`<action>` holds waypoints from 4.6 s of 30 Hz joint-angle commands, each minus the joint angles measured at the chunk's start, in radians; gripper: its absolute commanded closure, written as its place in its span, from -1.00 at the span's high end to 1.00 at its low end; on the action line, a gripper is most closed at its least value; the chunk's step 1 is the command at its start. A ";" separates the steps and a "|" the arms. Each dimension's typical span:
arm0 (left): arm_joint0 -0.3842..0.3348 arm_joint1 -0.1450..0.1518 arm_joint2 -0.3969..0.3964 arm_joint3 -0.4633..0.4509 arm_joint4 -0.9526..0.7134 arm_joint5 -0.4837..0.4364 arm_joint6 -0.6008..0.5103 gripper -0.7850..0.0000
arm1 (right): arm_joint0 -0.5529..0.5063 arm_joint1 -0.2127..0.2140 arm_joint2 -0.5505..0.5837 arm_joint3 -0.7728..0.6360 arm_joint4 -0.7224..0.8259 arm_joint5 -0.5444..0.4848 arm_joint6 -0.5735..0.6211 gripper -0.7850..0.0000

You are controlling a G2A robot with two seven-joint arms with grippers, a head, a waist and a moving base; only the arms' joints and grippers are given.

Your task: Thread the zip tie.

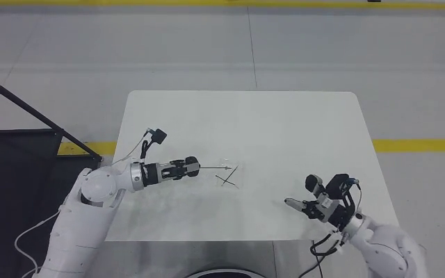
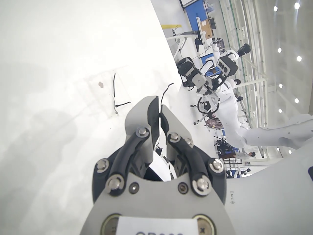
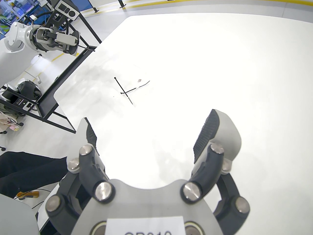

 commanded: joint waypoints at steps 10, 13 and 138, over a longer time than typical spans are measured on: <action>0.017 0.002 0.056 -0.053 0.033 -0.008 0.040 -1.00 | 0.191 0.009 -0.250 0.158 0.518 -0.191 0.229 1.00; 0.013 0.001 0.074 -0.062 0.048 0.004 0.064 -1.00 | 0.309 0.015 -0.347 0.262 0.802 -0.177 0.396 1.00; 0.085 -0.020 0.257 -0.133 0.171 0.008 0.735 1.00 | 0.385 -0.010 -0.497 0.308 0.901 0.136 0.033 -1.00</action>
